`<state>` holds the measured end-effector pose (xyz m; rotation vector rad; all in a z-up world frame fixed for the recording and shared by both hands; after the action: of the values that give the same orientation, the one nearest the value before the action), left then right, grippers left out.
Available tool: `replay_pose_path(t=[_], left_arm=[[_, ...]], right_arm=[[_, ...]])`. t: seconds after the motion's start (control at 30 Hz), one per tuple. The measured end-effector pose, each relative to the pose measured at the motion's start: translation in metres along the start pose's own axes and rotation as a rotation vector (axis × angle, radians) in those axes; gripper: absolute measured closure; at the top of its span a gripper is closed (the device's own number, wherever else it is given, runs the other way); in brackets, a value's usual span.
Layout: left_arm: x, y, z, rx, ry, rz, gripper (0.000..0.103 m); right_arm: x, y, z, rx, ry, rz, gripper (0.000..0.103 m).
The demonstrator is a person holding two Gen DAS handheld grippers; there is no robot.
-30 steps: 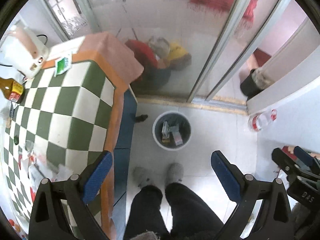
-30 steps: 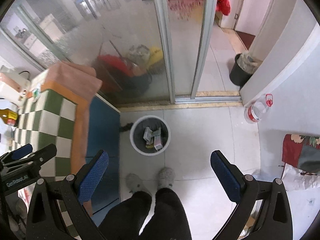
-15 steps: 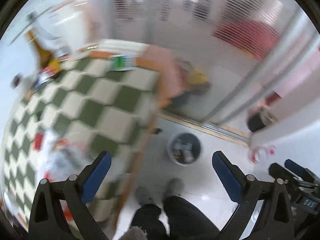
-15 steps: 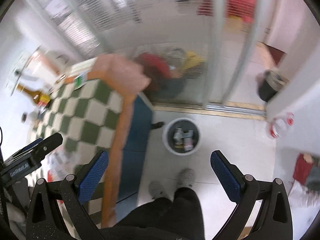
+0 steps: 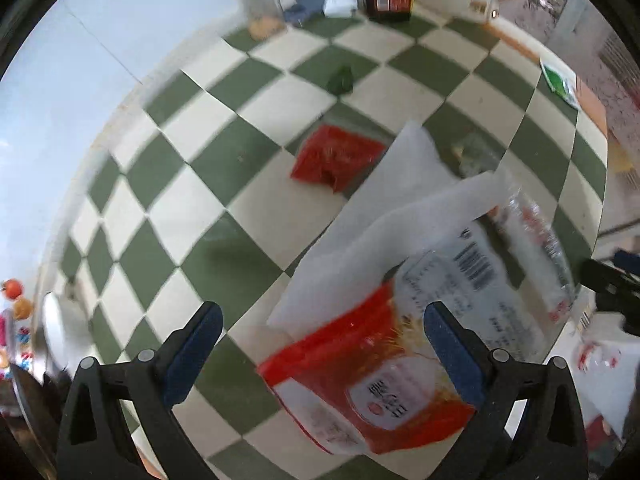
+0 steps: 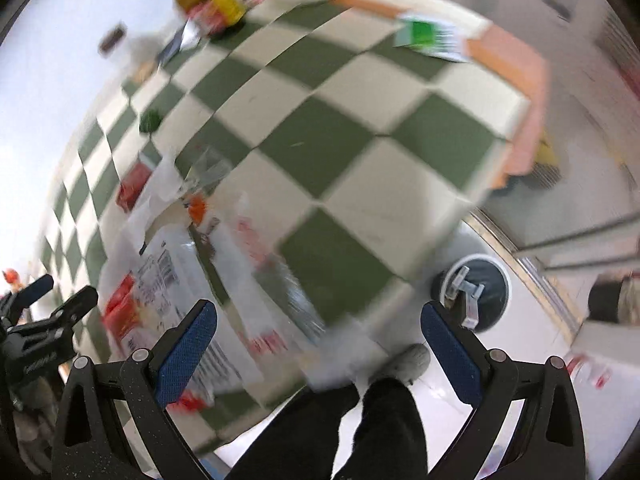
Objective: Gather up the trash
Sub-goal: 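Grasp the white tissue with the left tool while the right tool grasps the clear snack wrapper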
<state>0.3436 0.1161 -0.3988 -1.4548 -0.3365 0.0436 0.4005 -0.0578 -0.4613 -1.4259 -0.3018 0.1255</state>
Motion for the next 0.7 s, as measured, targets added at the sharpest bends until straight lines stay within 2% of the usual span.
replay_pose_path(t=[0.1, 0.17, 0.2, 0.23, 0.27, 0.3, 0.33, 0.37, 0.4, 0.47, 0.5, 0.53, 0.7], left_arm=[[0.001, 0.020, -0.006, -0.051, 0.046, 0.050, 0.001], [0.005, 0.036, -0.013, -0.073, 0.073, 0.077, 0.001], [0.007, 0.043, -0.015, -0.091, 0.069, 0.090, 0.002], [0.010, 0.048, -0.015, -0.110, 0.059, 0.103, 0.013], [0.014, 0.053, -0.014, -0.135, 0.035, 0.120, 0.029], [0.017, 0.057, -0.011, -0.161, 0.005, 0.135, 0.032], [0.022, 0.056, -0.009, -0.180, -0.015, 0.124, 0.037], [0.027, 0.055, -0.006, -0.195, -0.029, 0.115, 0.050], [0.030, 0.055, -0.003, -0.191, -0.033, 0.109, 0.056], [0.032, 0.055, 0.004, -0.183, -0.033, 0.094, 0.088], [0.032, 0.055, 0.007, -0.178, -0.026, 0.092, 0.095], [0.031, 0.056, 0.009, -0.177, -0.024, 0.093, 0.098], [0.022, 0.040, 0.027, -0.155, -0.051, 0.048, 0.100]], right_arm=[[0.011, 0.022, 0.015, -0.026, -0.023, 0.040, 0.010], [0.012, 0.033, 0.016, -0.047, -0.034, 0.067, 0.020], [0.013, 0.034, 0.017, -0.065, -0.041, 0.059, 0.020], [0.014, 0.034, 0.017, -0.081, -0.046, 0.057, 0.027], [0.015, 0.033, 0.018, -0.099, -0.051, 0.064, 0.032], [0.015, 0.032, 0.017, -0.116, -0.049, 0.068, 0.035], [0.016, 0.031, 0.016, -0.129, -0.048, 0.063, 0.048], [0.017, 0.029, 0.013, -0.144, -0.046, 0.054, 0.063], [0.018, 0.028, 0.010, -0.153, -0.037, 0.050, 0.069], [0.020, 0.027, 0.005, -0.146, -0.013, 0.037, 0.090], [0.020, 0.026, 0.002, -0.146, -0.002, 0.034, 0.093], [0.020, 0.025, 0.000, -0.139, 0.006, 0.029, 0.096], [0.017, 0.015, -0.002, -0.088, 0.051, -0.017, 0.100]])
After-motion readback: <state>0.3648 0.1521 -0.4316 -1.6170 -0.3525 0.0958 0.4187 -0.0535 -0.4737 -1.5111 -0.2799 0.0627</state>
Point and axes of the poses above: each gripper's, at about its wrist camera, not at the fingertips, and y roughly the way its jaws point, z to its left, x to its top, the point moved 8 cm from there along y, roughly the way its jaws point, and after that the axes turned 13 degrees about -y, right-handed, at the moved point
